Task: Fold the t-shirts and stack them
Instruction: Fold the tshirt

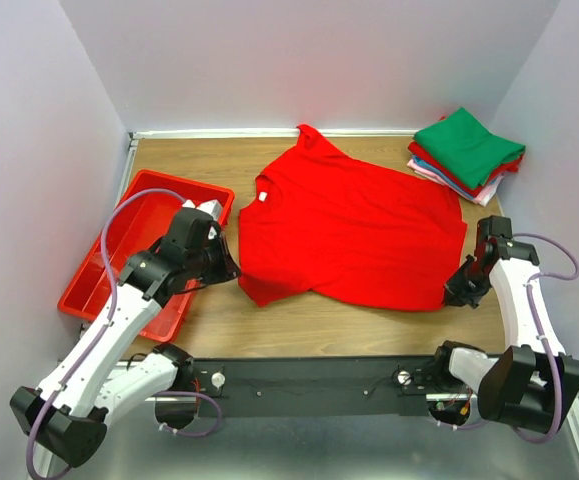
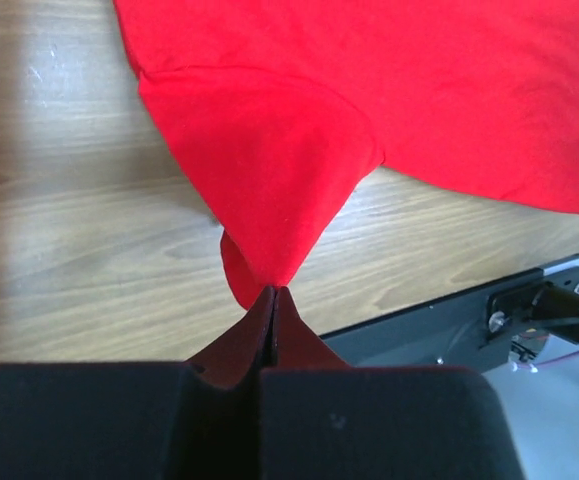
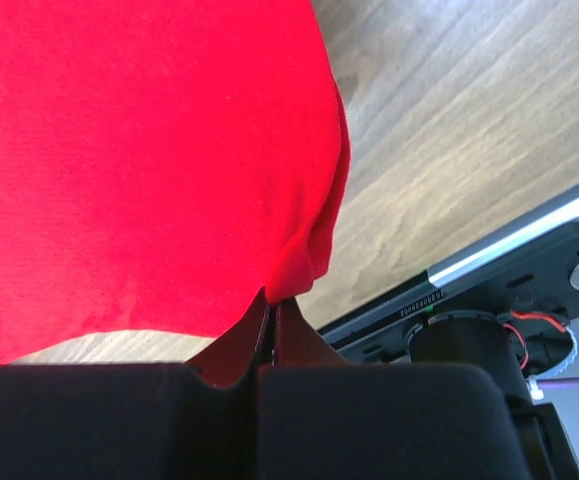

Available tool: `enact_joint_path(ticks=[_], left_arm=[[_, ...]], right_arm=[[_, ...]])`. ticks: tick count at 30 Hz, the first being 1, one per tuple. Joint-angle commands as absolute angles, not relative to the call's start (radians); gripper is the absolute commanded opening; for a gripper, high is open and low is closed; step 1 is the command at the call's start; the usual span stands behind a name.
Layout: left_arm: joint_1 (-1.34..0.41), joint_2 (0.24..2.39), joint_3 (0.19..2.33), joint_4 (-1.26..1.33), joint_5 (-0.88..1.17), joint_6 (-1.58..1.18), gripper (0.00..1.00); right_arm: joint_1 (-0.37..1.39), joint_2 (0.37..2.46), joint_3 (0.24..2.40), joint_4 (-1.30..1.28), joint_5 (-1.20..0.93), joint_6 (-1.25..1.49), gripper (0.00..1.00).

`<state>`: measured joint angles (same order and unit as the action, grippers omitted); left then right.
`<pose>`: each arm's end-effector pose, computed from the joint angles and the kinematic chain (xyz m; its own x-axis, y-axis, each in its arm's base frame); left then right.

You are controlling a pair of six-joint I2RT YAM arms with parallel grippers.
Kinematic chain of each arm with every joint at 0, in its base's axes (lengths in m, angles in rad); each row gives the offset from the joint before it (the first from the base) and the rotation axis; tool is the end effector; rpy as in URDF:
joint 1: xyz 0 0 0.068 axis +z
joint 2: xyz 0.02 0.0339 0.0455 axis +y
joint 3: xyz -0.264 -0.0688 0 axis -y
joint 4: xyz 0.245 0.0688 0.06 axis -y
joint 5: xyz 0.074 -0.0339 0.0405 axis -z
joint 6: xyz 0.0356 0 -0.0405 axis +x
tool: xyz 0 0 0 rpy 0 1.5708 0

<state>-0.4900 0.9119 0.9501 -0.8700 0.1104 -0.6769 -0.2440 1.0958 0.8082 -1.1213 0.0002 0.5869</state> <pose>0.1522 -0.0856 0.3107 -0.8424 -0.2563 -0.4740 0.0072 0.8743 -0.4854 0.1639 -0.0408 0.2281 -0.6636 0.7359 -0.1343 0.7315 0.6760 0.0891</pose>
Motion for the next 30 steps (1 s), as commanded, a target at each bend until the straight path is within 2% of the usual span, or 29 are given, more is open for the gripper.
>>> enact_joint_path(ticks=[1, 8, 12, 21, 30], left_arm=[[-0.485, 0.873, 0.976, -0.927, 0.147, -0.709, 0.0], [-0.486, 0.919, 0.985, -0.803, 0.161, -0.713, 0.0], [-0.485, 1.017, 1.011, -0.721, 0.144, -0.693, 0.0], [-0.448, 1.29, 1.21, -0.635, 0.132, -0.598, 0.0], [-0.384, 1.552, 1.428, -0.614, 0.204, -0.489, 0.0]], right_arm=[[-0.236, 1.062, 0.808, -1.184, -0.023, 0.595, 0.01], [-0.236, 1.098, 0.805, -1.125, -0.067, 0.584, 0.01], [-0.236, 1.156, 0.828, -1.074, -0.061, 0.597, 0.01], [-0.236, 1.313, 0.883, -0.954, -0.063, 0.623, 0.01], [-0.238, 1.5, 1.003, -0.87, -0.052, 0.655, 0.01]])
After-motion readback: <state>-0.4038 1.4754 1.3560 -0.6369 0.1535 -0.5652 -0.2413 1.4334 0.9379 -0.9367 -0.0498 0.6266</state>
